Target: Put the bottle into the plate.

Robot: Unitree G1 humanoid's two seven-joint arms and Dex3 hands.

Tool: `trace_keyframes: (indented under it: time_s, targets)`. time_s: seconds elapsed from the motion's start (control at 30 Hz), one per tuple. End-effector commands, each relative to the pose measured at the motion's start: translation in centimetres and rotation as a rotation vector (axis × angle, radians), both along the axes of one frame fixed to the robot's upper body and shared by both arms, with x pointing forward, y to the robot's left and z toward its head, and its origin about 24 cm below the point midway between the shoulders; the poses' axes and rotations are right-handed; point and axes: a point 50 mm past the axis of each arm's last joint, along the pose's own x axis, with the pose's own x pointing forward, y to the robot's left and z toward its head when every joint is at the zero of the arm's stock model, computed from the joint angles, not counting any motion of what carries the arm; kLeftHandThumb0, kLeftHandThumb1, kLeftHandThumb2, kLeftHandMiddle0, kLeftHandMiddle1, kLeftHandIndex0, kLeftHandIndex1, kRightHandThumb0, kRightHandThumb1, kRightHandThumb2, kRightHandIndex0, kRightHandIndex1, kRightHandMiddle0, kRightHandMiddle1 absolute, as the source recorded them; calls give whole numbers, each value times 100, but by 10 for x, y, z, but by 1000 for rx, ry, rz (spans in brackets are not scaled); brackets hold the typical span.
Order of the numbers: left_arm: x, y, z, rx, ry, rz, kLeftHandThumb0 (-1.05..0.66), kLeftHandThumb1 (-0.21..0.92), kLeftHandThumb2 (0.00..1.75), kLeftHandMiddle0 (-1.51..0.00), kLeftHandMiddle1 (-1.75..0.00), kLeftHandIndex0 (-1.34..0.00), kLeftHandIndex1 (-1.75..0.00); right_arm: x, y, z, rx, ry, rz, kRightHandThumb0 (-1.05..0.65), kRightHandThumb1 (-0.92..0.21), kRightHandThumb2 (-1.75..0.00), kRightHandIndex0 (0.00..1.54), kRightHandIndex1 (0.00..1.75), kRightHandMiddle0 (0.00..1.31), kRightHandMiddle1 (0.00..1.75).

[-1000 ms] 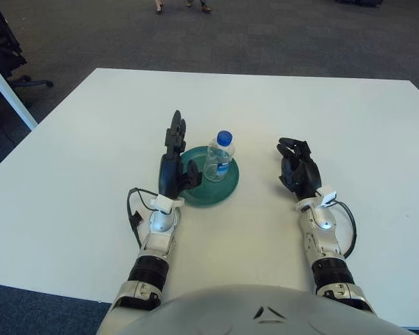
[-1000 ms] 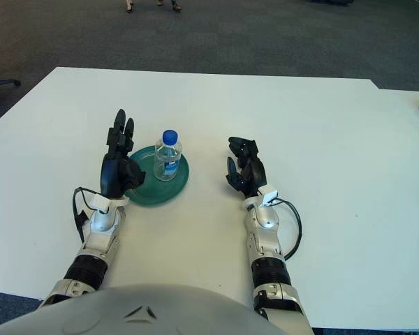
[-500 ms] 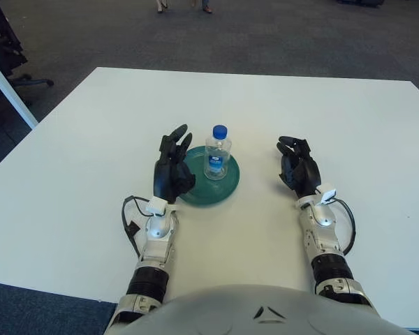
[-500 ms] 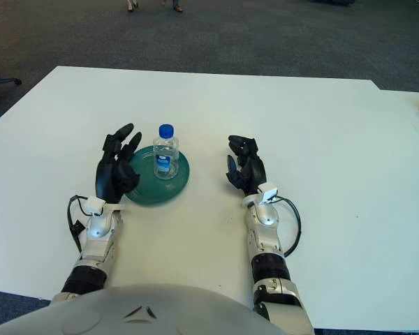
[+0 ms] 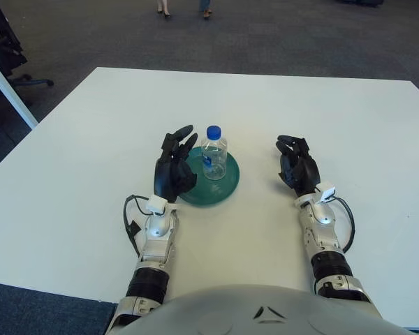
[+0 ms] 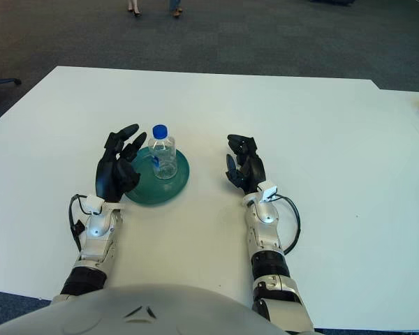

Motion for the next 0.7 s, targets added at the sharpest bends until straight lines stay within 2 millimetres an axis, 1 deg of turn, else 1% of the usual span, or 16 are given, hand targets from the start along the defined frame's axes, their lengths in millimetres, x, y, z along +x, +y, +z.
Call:
trace_keyframes:
  time_s: [0.0, 0.23, 0.37, 0.67]
  targets:
    - [8, 18, 7, 64, -22, 30, -105, 92, 111, -74, -9, -43, -90, -31, 0, -44, 53, 219, -29, -44, -85, -55, 56, 56, 5, 117]
    - [18, 30, 9, 98, 22, 74, -103, 92, 113, -74, -8, -43, -91, -30, 0, -45, 44, 225, -30, -43, -84, -58, 57, 59, 4, 119]
    - [16, 43, 5, 113, 70, 124, -101, 92, 112, -71, -6, -40, -91, -30, -1, -45, 43, 225, -25, -41, -82, -62, 57, 61, 3, 121]
    - [16, 43, 2, 114, 129, 159, -96, 92, 107, -69, -4, -39, -92, -28, -2, -44, 35, 224, -28, -41, -79, -66, 56, 65, 3, 122]
